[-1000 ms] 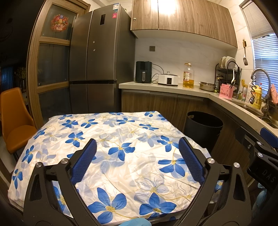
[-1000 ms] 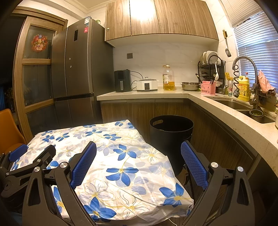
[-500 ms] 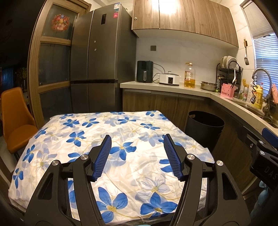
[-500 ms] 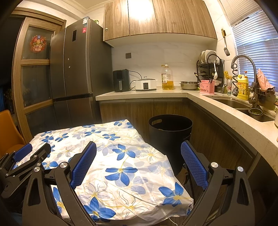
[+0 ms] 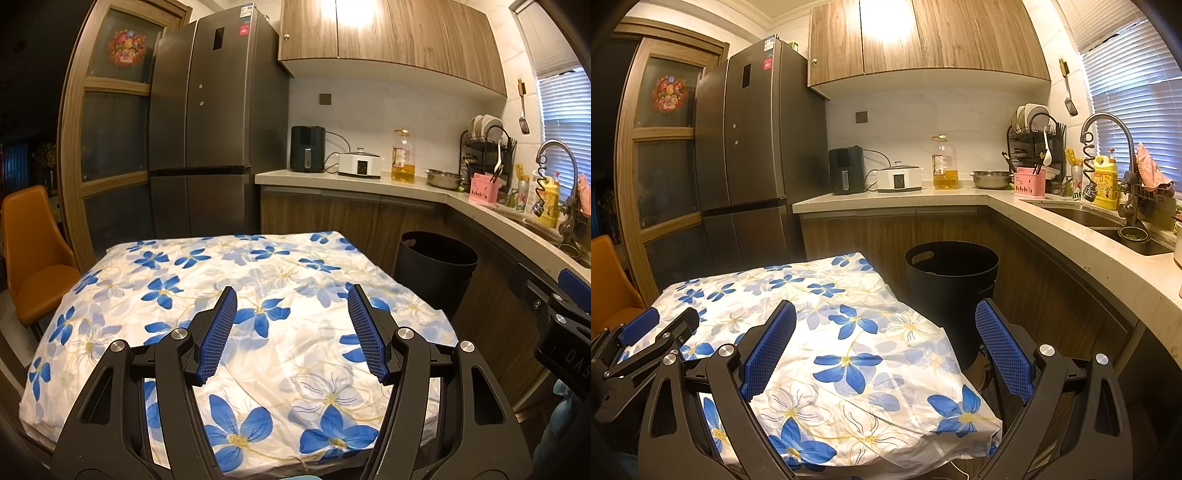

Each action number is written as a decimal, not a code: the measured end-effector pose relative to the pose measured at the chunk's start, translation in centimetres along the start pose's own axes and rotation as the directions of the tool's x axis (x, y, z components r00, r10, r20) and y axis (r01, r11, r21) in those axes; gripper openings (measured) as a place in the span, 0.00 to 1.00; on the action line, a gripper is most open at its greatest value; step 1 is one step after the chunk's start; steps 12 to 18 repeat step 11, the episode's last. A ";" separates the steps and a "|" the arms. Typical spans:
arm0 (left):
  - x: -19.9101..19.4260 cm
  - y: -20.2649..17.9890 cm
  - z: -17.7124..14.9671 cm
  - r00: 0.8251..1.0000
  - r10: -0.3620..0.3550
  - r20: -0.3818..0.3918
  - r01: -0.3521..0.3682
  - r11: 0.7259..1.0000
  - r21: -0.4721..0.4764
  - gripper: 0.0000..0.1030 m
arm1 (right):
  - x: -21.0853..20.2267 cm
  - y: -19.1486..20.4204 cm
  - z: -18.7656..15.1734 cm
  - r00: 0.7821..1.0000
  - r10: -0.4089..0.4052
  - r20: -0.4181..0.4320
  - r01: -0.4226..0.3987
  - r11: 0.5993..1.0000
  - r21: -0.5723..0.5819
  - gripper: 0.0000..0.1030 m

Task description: Collect trash

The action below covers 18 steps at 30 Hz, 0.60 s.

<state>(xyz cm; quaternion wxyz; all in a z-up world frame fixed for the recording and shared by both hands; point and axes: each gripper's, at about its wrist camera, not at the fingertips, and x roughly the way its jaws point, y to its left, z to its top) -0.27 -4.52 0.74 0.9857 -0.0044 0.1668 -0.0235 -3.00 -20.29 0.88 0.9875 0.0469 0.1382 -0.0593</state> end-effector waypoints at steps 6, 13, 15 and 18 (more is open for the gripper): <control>-0.3 -0.3 0.0 1.000 0.017 0.012 -0.017 1.000 0.012 0.77 | 0.0 0.1 -0.1 1.000 -0.002 0.003 0.002 1.000 0.003 0.92; -0.4 0.1 0.0 0.999 0.025 0.022 -0.025 1.000 -0.005 0.91 | -0.1 0.0 0.1 1.000 -0.005 0.005 0.004 1.000 0.009 0.93; -0.4 0.1 0.0 0.999 0.025 0.022 -0.025 1.000 -0.005 0.91 | -0.1 0.0 0.1 1.000 -0.005 0.005 0.004 1.000 0.009 0.93; -0.4 0.1 0.0 0.999 0.025 0.022 -0.025 1.000 -0.005 0.91 | -0.1 0.0 0.1 1.000 -0.005 0.005 0.004 1.000 0.009 0.93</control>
